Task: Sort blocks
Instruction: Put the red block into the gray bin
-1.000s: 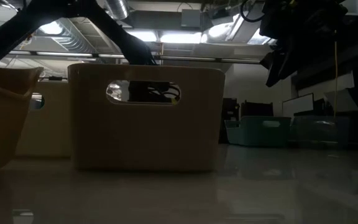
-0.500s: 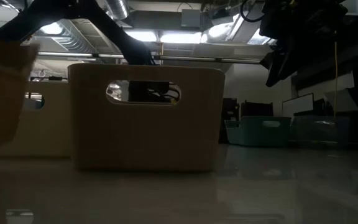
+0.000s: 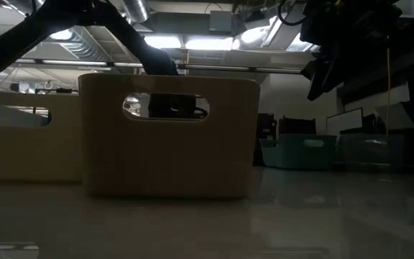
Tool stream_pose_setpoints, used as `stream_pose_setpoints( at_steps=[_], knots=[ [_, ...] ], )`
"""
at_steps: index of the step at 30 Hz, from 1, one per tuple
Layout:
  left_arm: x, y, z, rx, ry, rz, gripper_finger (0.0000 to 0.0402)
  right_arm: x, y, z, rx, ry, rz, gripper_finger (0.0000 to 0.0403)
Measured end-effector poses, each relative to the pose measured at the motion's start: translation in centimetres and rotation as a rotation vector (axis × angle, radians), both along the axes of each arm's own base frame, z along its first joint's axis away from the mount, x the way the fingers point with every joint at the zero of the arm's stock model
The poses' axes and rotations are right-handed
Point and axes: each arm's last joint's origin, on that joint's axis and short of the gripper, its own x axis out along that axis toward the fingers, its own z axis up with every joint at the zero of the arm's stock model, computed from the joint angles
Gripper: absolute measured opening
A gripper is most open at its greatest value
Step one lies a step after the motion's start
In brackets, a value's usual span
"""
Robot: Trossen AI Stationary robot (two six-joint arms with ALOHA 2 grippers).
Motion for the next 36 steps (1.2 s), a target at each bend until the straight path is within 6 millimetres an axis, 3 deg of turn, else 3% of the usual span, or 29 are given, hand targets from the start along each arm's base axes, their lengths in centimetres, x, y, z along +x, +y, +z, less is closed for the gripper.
stream_pose_setpoints(
  at_steps=[10,17,30,36],
  knots=[
    [-0.5,0.6,0.0,-0.005,-0.015,-0.069,0.0117,0.0,0.0,0.0,0.000,0.000,0.000,0.0207],
    [0.1,1.2,0.6,0.031,-0.046,-0.109,0.0117,0.0,0.0,0.0,0.000,0.000,0.000,0.0207],
    [1.9,3.2,5.0,0.177,-0.178,-0.071,0.0119,0.0,0.0,0.0,0.000,0.000,0.000,0.0207],
    [2.9,1.7,9.0,0.132,-0.161,-0.045,0.0118,0.0,0.0,0.0,0.000,0.000,0.000,0.0207]
  ],
)
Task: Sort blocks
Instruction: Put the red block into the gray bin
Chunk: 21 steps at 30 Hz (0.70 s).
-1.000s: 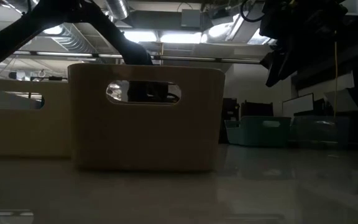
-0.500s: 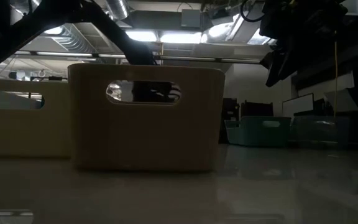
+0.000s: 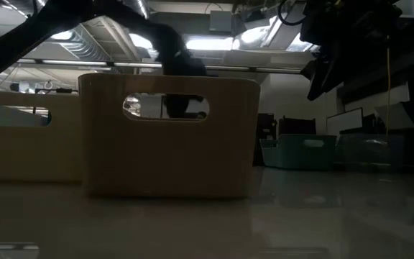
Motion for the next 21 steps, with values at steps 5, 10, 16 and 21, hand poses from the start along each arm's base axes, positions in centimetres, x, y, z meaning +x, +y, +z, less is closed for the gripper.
stream_pose_setpoints(
  at_steps=[5,10,16,21],
  knots=[
    [1.2,-4.0,2.6,-0.210,0.007,0.062,0.0121,0.0,0.0,0.0,0.000,0.000,0.000,0.0207],
    [3.1,-10.6,2.6,-0.366,0.142,0.035,0.0122,0.0,0.0,0.0,0.000,0.000,0.000,0.0207],
    [6.0,-19.8,2.5,-0.381,0.173,-0.213,0.0123,0.0,0.0,0.0,0.000,0.000,0.000,0.0207],
    [6.9,-26.5,2.5,-0.359,0.201,-0.372,0.0124,0.0,0.0,0.0,0.000,0.000,0.000,0.0207]
  ],
)
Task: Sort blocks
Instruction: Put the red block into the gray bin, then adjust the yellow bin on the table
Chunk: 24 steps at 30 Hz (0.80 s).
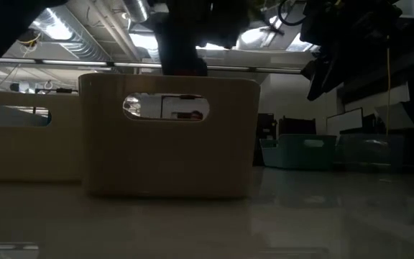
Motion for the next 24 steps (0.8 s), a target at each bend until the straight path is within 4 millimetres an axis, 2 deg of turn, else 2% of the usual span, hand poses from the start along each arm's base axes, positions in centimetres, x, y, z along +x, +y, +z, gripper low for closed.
stream_pose_setpoints(
  at_steps=[3,6,9,11,18,21,24],
  knots=[
    [0.2,-2.9,-0.2,0.063,-0.010,-0.049,0.0126,0.0,0.0,0.0,0.000,0.000,0.000,0.0207],
    [0.4,-5.1,-0.4,0.201,-0.021,-0.038,0.0139,0.0,0.0,0.0,0.000,0.000,0.000,0.0207],
    [0.5,-6.3,-0.4,0.347,-0.054,0.019,0.0163,0.0,0.0,0.0,0.000,0.000,0.000,0.0207],
    [0.4,-6.8,-0.4,0.414,-0.068,-0.005,0.0177,0.0,0.0,0.0,0.000,0.000,0.000,0.0207],
    [0.0,-7.7,-0.2,0.414,-0.057,-0.036,0.0194,0.0,0.0,0.0,0.000,0.000,0.000,0.0207],
    [-1.2,-8.3,1.0,0.349,0.003,0.063,0.0187,0.0,0.0,0.0,0.001,0.000,0.000,0.0207],
    [-2.2,-9.8,2.8,0.237,-0.023,0.168,0.0175,0.0,0.0,0.0,0.001,0.000,0.000,0.0207]
  ],
)
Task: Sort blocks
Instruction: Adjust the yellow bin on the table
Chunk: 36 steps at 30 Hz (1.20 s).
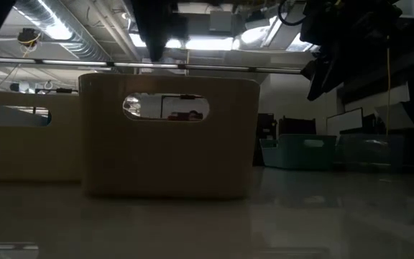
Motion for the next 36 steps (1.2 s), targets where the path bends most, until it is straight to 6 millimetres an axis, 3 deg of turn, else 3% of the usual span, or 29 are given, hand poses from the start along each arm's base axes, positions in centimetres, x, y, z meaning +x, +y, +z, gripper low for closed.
stream_pose_setpoints(
  at_steps=[4,9,23,28,36],
  knots=[
    [-1.4,-3.0,1.8,-0.174,-0.025,0.012,0.0162,0.0,0.0,0.0,0.000,-0.001,0.000,0.0207],
    [-2.7,-6.5,2.0,-0.188,-0.021,-0.046,0.0150,0.1,0.0,0.1,-0.003,-0.018,0.000,0.0207],
    [-5.6,-14.2,-3.7,-0.407,0.098,-0.174,0.0115,1.4,-0.2,1.2,-0.032,-0.192,-0.001,0.0207],
    [-6.6,-14.4,-6.5,-0.371,0.152,-0.200,0.0105,1.5,-0.3,1.4,-0.036,-0.218,-0.001,0.0207],
    [-7.4,-10.9,-10.2,-0.107,0.247,-0.158,0.0092,1.6,-0.3,1.5,-0.038,-0.230,-0.001,0.0207]
  ],
)
